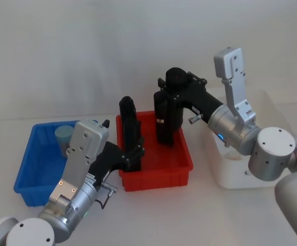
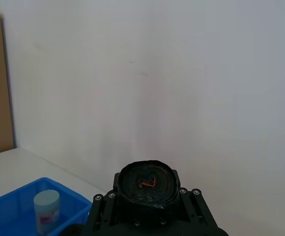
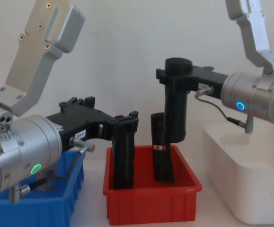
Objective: Pick the cotton swabs from the blue box and place them into the white box.
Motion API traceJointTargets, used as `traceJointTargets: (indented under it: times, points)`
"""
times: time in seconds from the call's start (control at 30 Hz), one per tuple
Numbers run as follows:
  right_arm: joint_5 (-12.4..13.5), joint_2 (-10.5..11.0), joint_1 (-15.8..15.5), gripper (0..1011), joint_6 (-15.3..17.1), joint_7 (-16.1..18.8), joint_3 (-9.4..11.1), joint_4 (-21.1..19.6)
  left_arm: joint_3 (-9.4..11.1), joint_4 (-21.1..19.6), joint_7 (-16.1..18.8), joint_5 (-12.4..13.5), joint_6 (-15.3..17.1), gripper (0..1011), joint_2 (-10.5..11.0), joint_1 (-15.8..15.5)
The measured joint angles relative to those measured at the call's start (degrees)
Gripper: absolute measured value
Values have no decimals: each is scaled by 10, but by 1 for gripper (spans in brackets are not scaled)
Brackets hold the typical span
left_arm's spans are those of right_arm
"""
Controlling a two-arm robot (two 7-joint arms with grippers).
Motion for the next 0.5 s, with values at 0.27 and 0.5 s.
traceJointTargets:
  times: [0.27,0.5]
  points:
    - [-7,21,-34,523,42,-41,12,-84,0,0,0,0,0,1000,0,0]
    - [-12,39,-57,523,72,-69,25,-131,0,0,0,0,0,1000,0,0]
